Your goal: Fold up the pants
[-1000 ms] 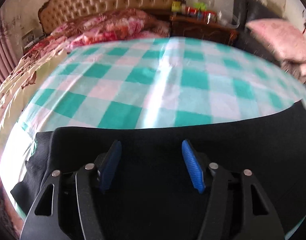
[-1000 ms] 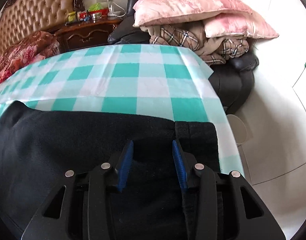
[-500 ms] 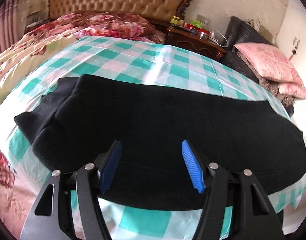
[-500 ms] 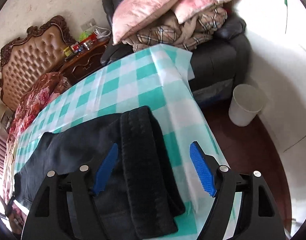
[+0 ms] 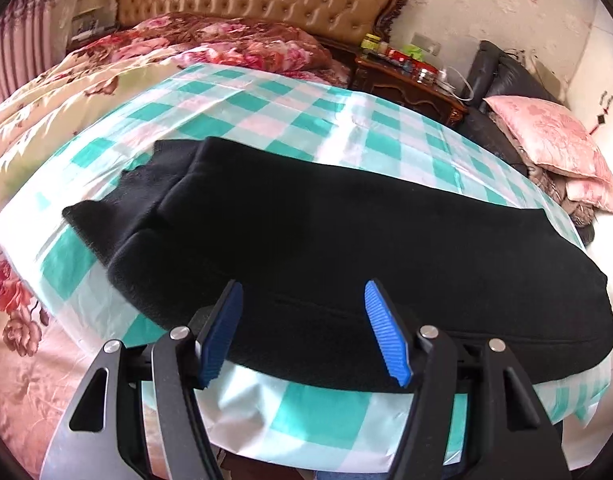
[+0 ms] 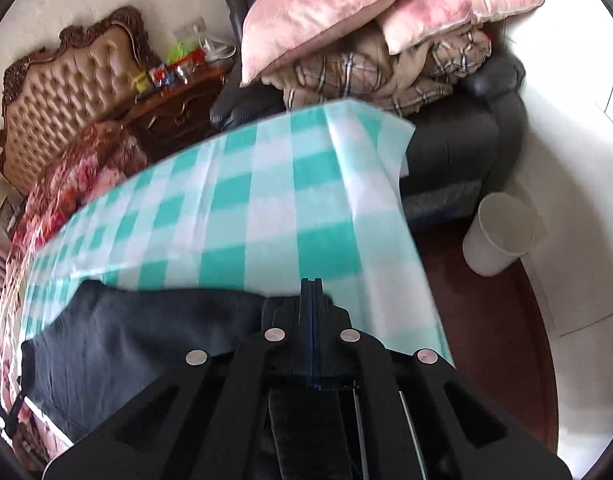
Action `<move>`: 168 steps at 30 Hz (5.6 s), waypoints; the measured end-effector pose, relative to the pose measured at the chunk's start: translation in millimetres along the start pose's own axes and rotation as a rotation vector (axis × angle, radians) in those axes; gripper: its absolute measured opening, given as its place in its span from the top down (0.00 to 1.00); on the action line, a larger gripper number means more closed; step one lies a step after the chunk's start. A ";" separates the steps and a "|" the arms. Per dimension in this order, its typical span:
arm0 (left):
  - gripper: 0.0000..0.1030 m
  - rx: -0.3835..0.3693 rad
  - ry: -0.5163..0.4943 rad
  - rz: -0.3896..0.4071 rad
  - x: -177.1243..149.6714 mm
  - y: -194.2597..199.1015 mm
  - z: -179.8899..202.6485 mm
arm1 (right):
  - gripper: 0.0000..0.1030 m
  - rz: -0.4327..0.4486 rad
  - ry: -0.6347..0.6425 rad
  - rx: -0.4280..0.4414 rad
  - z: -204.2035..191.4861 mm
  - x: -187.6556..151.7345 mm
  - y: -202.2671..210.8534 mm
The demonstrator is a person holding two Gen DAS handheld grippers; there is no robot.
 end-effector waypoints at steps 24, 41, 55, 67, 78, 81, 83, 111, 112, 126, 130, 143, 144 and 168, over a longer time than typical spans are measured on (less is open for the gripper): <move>0.36 -0.423 0.430 -0.134 -23.4 -16.5 -47.7 | 0.25 -0.088 -0.304 0.286 43.9 -166.4 9.5; 0.84 -0.263 0.435 -0.151 -19.3 -25.2 -74.0 | 0.89 -0.006 -0.212 0.275 16.5 -134.0 36.2; 0.86 -0.299 0.447 -0.148 -26.0 -28.4 -82.3 | 0.90 -0.036 -0.199 0.194 33.3 -138.3 0.8; 0.82 -0.319 0.447 -0.132 -31.0 -25.3 -86.4 | 0.64 0.060 -0.250 -0.149 35.6 -146.4 33.3; 0.71 0.006 0.185 0.035 -17.0 5.4 -49.1 | 0.29 0.169 0.123 -0.326 -67.3 -74.7 -8.9; 0.70 0.059 0.112 0.073 -14.5 5.9 -42.7 | 0.24 0.089 0.076 -0.390 -55.3 -61.1 -43.2; 0.70 0.072 0.093 0.108 -12.2 9.1 -45.1 | 0.14 0.086 0.018 -0.369 -46.9 -58.5 -49.6; 0.16 0.085 0.034 -0.056 83.3 -84.8 -19.3 | 0.08 0.221 0.756 0.015 -498.7 -205.6 -38.3; 0.16 0.088 0.009 -0.028 83.4 -82.8 -18.1 | 0.08 0.216 0.762 0.025 -515.5 -208.6 -44.9; 0.44 0.207 0.027 0.020 97.6 -65.7 -89.2 | 0.08 0.085 0.671 -0.133 -553.8 -206.0 -125.5; 0.42 0.231 0.032 0.043 96.6 -57.8 -90.4 | 0.08 0.097 0.675 -0.146 -554.6 -206.6 -126.8; 0.43 0.113 0.177 0.247 11.6 28.3 -112.3 | 0.08 0.083 0.651 -0.121 -551.6 -205.0 -130.3; 0.43 0.098 0.169 0.236 6.8 26.6 -110.4 | 0.08 0.084 0.652 -0.122 -551.8 -205.0 -130.4; 0.36 0.068 0.241 0.170 -7.0 -6.9 -129.4 | 0.07 0.080 0.643 -0.123 -550.7 -204.8 -131.5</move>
Point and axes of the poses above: each gripper's, at about its wrist camera, not at the fingertips, and y roughly against the way its jaws point, z to its right, x to its top, the point moved 5 cm from there along -y, roughly the way its jaws point, and after that the axes turned 14 degrees about -z, right-handed, at the moved point
